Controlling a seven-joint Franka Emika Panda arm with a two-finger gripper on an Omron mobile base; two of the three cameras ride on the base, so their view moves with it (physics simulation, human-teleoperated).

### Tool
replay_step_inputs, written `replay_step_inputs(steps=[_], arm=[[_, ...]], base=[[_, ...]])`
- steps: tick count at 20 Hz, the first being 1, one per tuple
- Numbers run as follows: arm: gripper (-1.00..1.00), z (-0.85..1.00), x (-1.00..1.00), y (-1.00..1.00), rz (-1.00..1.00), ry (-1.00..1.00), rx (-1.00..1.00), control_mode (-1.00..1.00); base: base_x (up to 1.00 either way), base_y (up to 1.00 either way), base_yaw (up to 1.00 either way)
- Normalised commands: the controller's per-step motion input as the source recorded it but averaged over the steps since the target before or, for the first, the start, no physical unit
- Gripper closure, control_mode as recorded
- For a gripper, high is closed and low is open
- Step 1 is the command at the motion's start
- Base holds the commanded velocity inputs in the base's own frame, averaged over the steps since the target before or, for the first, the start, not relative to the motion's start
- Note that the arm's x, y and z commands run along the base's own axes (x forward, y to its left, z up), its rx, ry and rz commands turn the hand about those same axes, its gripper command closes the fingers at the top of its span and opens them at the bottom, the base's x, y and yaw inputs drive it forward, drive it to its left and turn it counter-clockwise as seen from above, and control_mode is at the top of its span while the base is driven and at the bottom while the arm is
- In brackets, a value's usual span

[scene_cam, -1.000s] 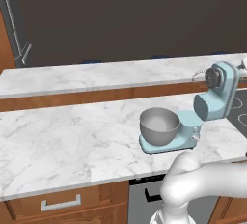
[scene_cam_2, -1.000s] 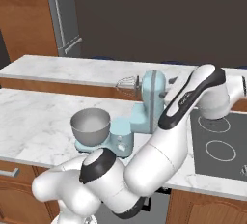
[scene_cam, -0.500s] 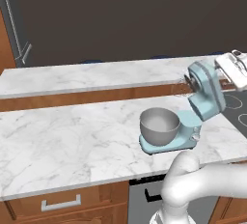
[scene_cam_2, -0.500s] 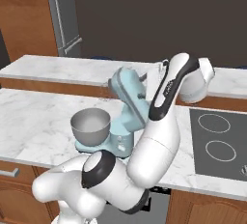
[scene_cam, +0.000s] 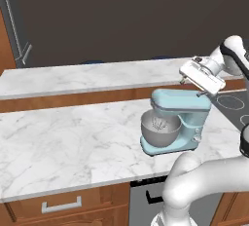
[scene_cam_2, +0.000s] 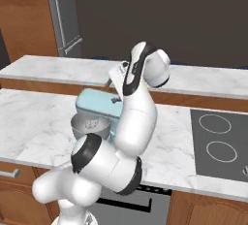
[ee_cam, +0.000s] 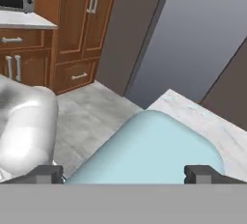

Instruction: Close the stand mixer head.

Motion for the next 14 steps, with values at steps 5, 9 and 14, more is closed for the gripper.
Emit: replay_step_inputs(steps=[5, 9, 14], arm=[[-1.0, 0.22, -0.2, 0.98, 0.3, -0.16, -0.34, -1.0], [-1.0, 0.33, -0.51, 0.6, 0.15, -0.3, -0.3, -1.0], [-1.0, 0.02, -0.23, 0.11, 0.01, -0.08, -0.06, -1.0]], base=[[0.0, 0.0, 0.0], [0.0, 0.0, 0.0], [0.0, 0.0, 0.0]])
